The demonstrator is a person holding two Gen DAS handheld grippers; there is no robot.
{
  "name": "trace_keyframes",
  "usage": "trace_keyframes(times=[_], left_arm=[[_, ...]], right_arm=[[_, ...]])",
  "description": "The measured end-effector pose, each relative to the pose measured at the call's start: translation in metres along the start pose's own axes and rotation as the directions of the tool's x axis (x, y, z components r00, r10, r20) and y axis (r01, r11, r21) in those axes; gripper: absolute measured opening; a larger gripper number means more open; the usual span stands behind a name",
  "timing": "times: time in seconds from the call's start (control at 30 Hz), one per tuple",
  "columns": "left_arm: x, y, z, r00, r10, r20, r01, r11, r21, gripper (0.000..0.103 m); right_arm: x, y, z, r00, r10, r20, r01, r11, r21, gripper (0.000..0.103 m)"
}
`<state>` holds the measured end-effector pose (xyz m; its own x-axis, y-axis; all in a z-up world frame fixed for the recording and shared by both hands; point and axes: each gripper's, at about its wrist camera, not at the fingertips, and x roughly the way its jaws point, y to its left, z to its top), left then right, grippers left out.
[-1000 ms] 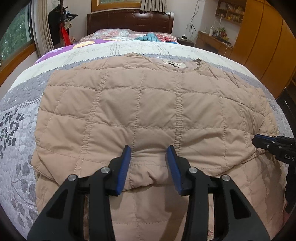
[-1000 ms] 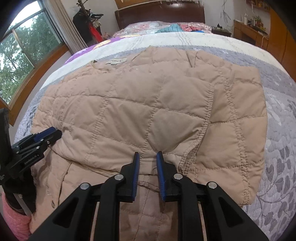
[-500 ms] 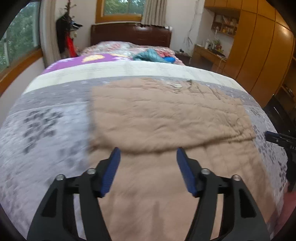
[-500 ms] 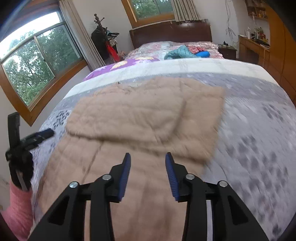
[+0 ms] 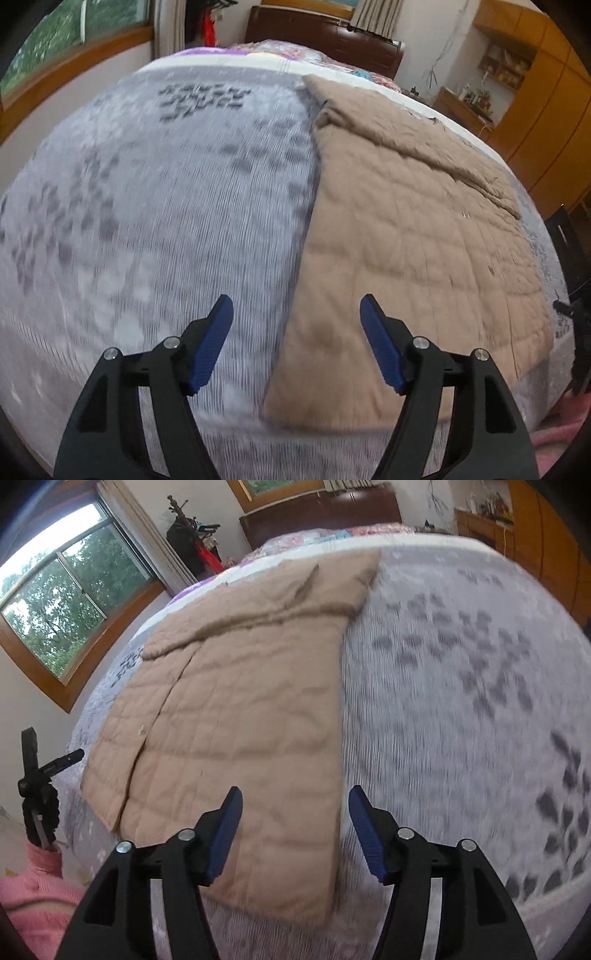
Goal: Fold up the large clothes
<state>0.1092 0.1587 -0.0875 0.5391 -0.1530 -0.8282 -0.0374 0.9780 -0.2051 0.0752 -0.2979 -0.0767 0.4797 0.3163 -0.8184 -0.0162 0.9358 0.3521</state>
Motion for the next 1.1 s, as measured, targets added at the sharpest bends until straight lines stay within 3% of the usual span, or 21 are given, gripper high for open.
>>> trace_keyframes(times=[0.37,0.6,0.73,0.83,0.9,0.97,1.1], left_arm=[[0.011,0.003,-0.025,0.984,-0.175,-0.036,0.172,0.981,-0.086,0.073],[0.021,-0.007,-0.027,0.984,-0.169,-0.052,0.165,0.984,-0.070,0.073],[0.023,-0.011,-0.028,0.984,-0.166,-0.061,0.163,0.985,-0.061,0.072],[0.022,-0.010,-0.029,0.985,-0.159,-0.064,0.155,0.985,-0.070,0.063],[0.022,-0.009,-0.030,0.983,-0.172,-0.069,0.166,0.983,-0.080,0.048],[0.022,-0.009,-0.031,0.983,-0.169,-0.069,0.163,0.983,-0.090,0.043],[0.020,-0.010,-0.034,0.983,-0.173,-0.057,0.167,0.981,-0.097,0.022]], right_arm=[[0.013,-0.011,-0.035,0.999,0.033,-0.034,-0.031,0.998,0.062,0.061],[0.017,-0.008,-0.035,0.999,0.037,-0.030,-0.035,0.998,0.042,0.061],[0.019,-0.004,-0.034,0.999,0.041,-0.027,-0.041,0.999,0.019,0.053],[0.023,-0.002,-0.034,0.998,0.048,-0.031,-0.048,0.999,0.016,0.049],[0.023,-0.002,-0.034,0.998,0.056,-0.028,-0.056,0.998,0.018,0.042],[0.024,-0.003,-0.033,0.997,0.072,-0.025,-0.072,0.997,0.023,0.032],[0.022,-0.005,-0.035,0.996,0.085,-0.015,-0.084,0.996,0.034,0.019]])
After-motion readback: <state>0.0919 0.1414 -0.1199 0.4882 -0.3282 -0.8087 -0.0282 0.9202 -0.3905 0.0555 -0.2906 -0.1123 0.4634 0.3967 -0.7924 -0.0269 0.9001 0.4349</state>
